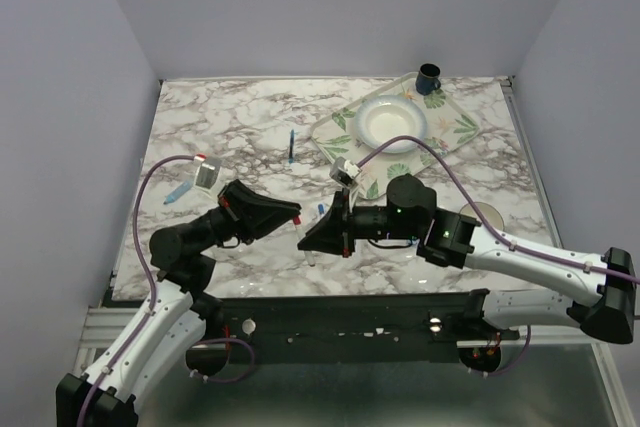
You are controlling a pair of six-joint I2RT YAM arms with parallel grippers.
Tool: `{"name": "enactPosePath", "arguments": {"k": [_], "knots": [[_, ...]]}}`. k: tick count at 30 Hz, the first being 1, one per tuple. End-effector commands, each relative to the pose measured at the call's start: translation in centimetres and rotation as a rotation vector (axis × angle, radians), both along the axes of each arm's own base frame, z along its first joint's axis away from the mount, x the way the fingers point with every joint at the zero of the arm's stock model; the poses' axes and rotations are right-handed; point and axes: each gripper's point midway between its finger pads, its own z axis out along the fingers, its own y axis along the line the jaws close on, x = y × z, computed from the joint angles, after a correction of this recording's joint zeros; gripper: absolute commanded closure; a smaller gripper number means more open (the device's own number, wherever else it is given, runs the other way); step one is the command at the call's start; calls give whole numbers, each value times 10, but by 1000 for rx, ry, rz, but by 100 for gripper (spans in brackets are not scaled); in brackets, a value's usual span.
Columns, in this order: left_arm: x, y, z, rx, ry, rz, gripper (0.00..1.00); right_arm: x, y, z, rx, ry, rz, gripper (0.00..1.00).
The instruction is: Insert the pens into the pen caps
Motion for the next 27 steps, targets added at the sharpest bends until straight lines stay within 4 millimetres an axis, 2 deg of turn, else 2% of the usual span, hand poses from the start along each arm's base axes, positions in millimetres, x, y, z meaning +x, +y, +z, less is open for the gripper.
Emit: {"name": "enactPosePath", "arguments": {"k": [1, 5, 9, 14, 16, 18, 19, 21, 27], "knots": [[-11, -1, -6, -19, 93, -79, 100, 37, 3, 81, 162, -131, -140, 99], [-3, -1, -17, -17, 169, -53, 100, 45, 2, 105, 208, -166, -171, 99], [-9, -2, -25, -4, 173, -80, 100, 55, 1, 128, 236, -189, -203, 99], [-15, -7, -35, 42, 191, -125, 100, 72, -12, 154, 259, -228, -256, 99], [-15, -9, -41, 51, 219, -138, 100, 78, -13, 154, 243, -242, -258, 99], [-16, -11, -45, 63, 240, -153, 100, 85, -16, 165, 240, -266, -280, 99], [-14, -12, -47, 66, 252, -148, 100, 89, -14, 159, 208, -263, -283, 99], [-10, -13, -54, 87, 285, -135, 100, 93, -14, 167, 217, -279, -290, 99], [-1, -16, -63, 105, 304, -75, 100, 102, -1, 162, 199, -279, -287, 99]]}}
